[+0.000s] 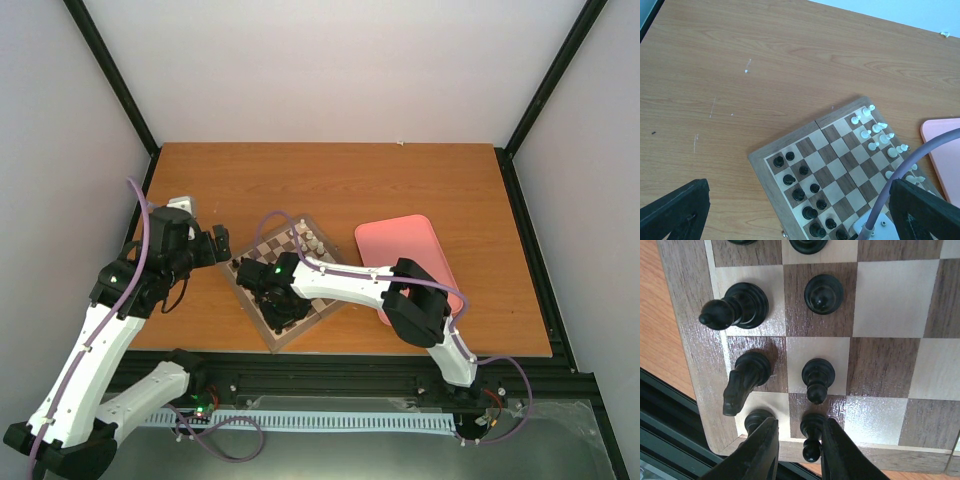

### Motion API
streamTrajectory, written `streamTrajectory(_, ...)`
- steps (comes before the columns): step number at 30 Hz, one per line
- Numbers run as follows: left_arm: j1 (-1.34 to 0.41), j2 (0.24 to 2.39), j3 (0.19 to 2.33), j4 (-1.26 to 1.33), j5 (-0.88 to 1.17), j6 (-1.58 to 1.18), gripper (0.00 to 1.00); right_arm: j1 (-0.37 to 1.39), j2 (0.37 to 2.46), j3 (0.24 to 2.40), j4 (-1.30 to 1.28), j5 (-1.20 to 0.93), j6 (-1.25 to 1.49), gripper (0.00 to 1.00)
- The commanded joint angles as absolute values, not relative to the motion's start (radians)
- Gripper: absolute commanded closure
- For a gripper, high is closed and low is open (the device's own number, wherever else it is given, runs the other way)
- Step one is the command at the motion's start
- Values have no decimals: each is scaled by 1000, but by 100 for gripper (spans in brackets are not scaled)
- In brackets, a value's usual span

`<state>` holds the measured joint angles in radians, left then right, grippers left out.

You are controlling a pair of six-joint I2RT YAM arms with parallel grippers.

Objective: Set up the chess pieces on the board
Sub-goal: Place the chess piece on the chessboard, then reset both arms

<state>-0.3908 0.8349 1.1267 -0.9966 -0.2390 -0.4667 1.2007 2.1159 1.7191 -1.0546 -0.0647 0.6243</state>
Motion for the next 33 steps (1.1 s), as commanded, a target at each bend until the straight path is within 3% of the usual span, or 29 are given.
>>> streamTrajectory(1,-395,832,1141,-1000,-239,-452,0,1210,2098,1744,-1049,-86,609,74)
streamTrajectory(10,-395,832,1134,-997,-237,-451,0,1210,2091,1757,-1074,-45,620,74)
streamTrajectory(14,-396,834,1136,-994,-236,-449,0,1210,2063,1758,-1092,16,644,65)
streamTrajectory(22,-395,835,1143,-993,-232,-450,0,1210,2021,1841,-1180,64,632,61)
streamTrajectory(24,-395,837,1151,-993,-232,-447,0,1208,1980,1872,-1199,93,631,51)
streamTrajectory(26,-395,845,1164,-999,-234,-443,0,1197,1954,1925,-1235,129,624,31)
streamTrajectory(27,-394,850,1175,-1000,-233,-441,0,1185,1946,1957,-1258,141,620,5)
streamTrajectory(28,-395,855,1186,-1005,-235,-442,0,1169,1941,1991,-1280,148,615,1)
streamTrajectory(33,-395,912,1293,-1027,-185,-432,0,1016,1886,2066,-1334,157,582,0)
